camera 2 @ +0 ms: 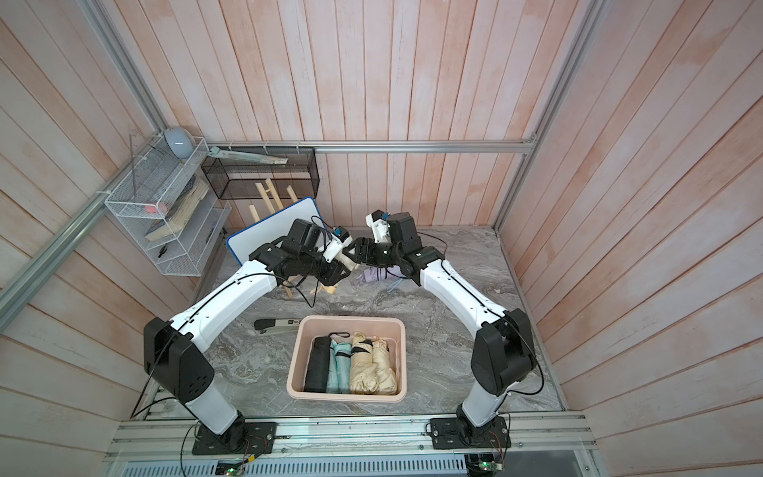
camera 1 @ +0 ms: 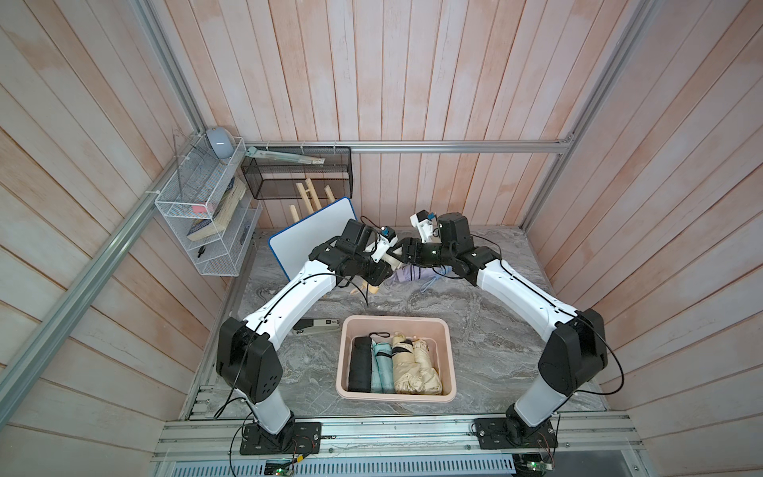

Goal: Put the umbrella into the storage box
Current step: Pick up the umbrella from the center of the board.

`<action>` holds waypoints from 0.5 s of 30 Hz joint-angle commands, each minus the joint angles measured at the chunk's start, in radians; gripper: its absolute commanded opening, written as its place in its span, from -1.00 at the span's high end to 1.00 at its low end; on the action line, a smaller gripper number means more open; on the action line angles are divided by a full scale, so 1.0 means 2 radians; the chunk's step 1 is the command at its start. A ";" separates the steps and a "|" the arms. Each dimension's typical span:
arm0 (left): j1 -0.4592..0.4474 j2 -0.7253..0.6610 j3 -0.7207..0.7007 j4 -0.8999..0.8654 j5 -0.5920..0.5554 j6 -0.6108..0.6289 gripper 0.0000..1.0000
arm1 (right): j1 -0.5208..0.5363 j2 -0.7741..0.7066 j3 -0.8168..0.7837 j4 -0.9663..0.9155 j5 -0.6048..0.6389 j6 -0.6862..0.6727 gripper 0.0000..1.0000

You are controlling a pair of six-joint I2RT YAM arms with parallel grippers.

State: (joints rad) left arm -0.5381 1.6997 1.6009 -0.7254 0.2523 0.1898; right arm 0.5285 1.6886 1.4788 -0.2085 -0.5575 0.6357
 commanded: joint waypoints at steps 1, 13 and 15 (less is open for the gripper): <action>-0.004 -0.023 0.008 0.024 0.000 -0.007 0.07 | 0.003 -0.001 -0.016 0.031 -0.019 0.025 -0.13; -0.011 -0.040 0.010 0.028 -0.008 -0.034 -0.51 | 0.003 -0.043 -0.073 0.088 -0.007 0.073 0.38; -0.011 -0.049 0.009 0.035 -0.014 -0.051 -0.68 | 0.003 -0.054 -0.081 0.091 0.003 0.077 0.43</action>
State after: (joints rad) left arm -0.5556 1.6680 1.6009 -0.7277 0.2283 0.1368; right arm 0.5289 1.6325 1.3331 -0.0746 -0.5644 0.7582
